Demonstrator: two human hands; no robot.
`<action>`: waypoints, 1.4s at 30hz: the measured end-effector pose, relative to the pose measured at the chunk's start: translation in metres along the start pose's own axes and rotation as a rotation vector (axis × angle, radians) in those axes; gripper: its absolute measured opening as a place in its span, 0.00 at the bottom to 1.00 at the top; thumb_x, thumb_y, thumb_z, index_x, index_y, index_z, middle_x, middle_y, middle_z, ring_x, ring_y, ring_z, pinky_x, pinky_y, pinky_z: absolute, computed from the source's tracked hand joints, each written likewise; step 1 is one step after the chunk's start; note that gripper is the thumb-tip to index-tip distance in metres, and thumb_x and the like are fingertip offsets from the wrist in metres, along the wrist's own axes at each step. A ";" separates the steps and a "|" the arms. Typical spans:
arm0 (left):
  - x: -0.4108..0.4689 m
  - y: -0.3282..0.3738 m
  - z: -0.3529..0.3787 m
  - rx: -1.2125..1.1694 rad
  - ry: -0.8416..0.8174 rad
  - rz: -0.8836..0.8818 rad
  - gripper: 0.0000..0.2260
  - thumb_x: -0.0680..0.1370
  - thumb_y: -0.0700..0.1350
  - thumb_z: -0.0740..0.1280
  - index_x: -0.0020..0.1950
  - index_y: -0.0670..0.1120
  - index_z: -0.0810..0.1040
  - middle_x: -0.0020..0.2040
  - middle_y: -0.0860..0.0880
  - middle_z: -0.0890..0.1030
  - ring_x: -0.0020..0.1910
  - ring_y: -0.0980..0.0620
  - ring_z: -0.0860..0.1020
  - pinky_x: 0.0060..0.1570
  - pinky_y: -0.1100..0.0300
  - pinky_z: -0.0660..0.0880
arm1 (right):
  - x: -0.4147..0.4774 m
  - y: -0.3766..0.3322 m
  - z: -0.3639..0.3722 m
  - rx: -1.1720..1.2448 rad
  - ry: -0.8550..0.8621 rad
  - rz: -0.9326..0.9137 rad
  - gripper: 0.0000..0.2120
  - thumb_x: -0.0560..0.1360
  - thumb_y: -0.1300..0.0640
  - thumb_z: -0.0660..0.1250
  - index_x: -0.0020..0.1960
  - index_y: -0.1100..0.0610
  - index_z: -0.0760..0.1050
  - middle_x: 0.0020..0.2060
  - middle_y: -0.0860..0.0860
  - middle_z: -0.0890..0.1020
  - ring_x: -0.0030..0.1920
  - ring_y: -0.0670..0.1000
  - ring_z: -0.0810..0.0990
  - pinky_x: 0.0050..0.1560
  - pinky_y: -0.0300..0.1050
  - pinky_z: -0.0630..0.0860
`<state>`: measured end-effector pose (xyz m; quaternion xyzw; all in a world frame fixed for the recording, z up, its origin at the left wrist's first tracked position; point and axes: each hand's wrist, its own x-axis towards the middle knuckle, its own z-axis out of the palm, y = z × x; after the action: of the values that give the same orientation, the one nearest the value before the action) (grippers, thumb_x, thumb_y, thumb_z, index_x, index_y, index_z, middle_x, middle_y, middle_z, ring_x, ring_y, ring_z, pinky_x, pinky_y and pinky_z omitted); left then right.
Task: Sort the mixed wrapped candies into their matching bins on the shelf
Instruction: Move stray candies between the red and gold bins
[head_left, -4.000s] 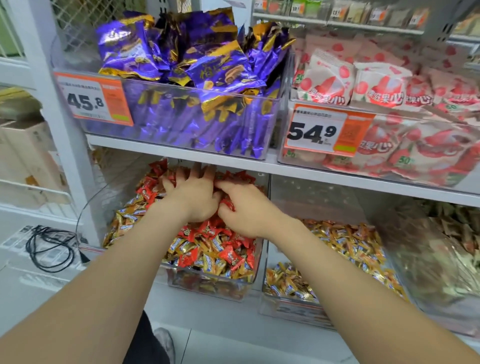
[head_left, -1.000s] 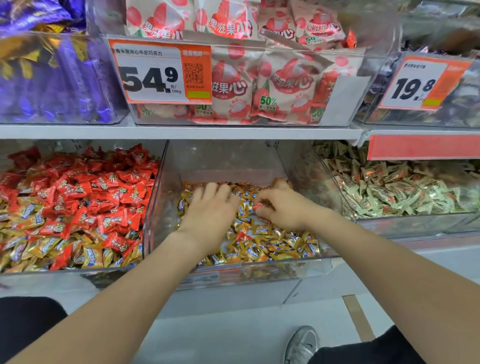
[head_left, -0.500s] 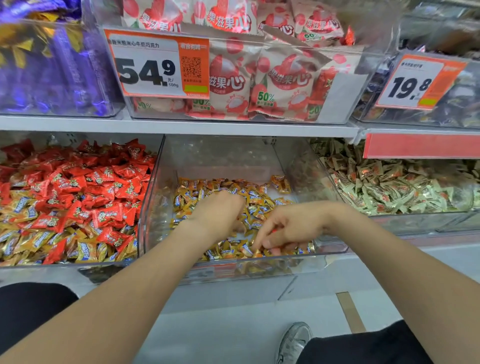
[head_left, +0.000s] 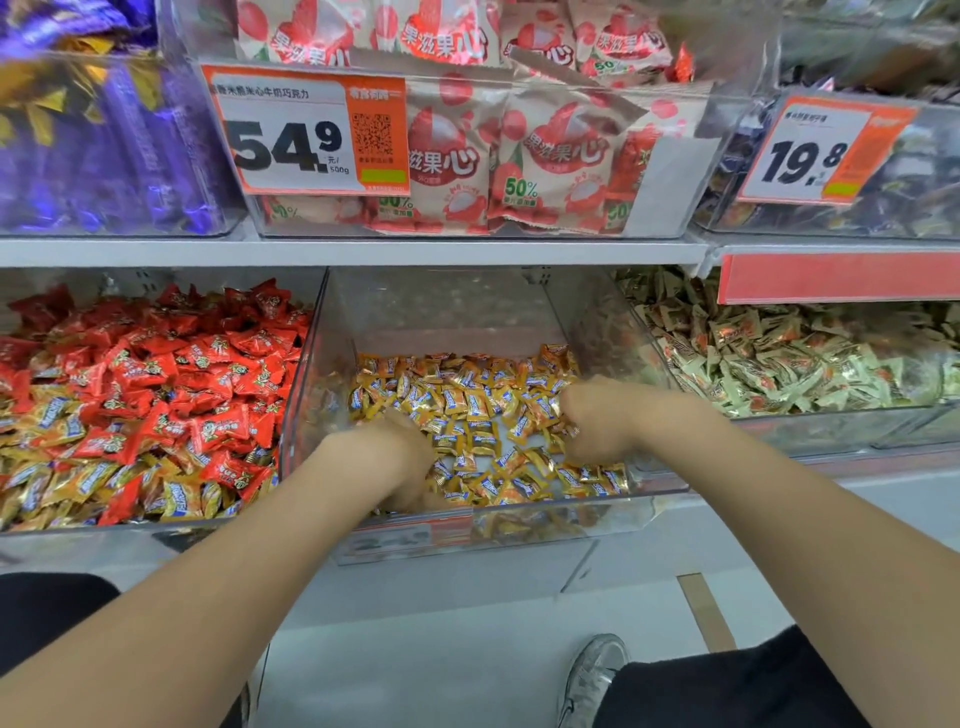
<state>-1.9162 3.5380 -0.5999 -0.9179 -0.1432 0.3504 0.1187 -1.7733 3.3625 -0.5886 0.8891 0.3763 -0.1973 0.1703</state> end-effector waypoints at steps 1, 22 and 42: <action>-0.004 0.004 -0.003 0.044 -0.013 0.039 0.32 0.88 0.48 0.58 0.80 0.27 0.49 0.78 0.23 0.54 0.73 0.31 0.70 0.70 0.48 0.72 | -0.001 -0.004 0.001 -0.054 -0.076 0.005 0.10 0.80 0.54 0.66 0.56 0.61 0.75 0.42 0.53 0.76 0.40 0.54 0.75 0.38 0.47 0.75; -0.026 -0.037 -0.001 -0.654 0.797 0.211 0.25 0.72 0.27 0.64 0.64 0.46 0.68 0.58 0.45 0.66 0.49 0.40 0.76 0.51 0.43 0.76 | 0.029 -0.079 0.023 0.168 0.101 -0.477 0.38 0.76 0.37 0.73 0.80 0.32 0.58 0.53 0.50 0.66 0.53 0.56 0.74 0.53 0.52 0.77; -0.060 -0.099 0.006 -0.862 0.937 0.043 0.06 0.72 0.44 0.81 0.46 0.52 0.88 0.41 0.55 0.85 0.49 0.51 0.83 0.56 0.52 0.80 | -0.015 -0.114 -0.039 1.100 0.537 -0.343 0.13 0.85 0.61 0.57 0.62 0.49 0.77 0.45 0.50 0.84 0.34 0.50 0.81 0.36 0.48 0.77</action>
<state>-1.9812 3.6096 -0.5366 -0.9419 -0.1857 -0.1749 -0.2185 -1.8584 3.4455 -0.5656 0.7920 0.3866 -0.1563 -0.4459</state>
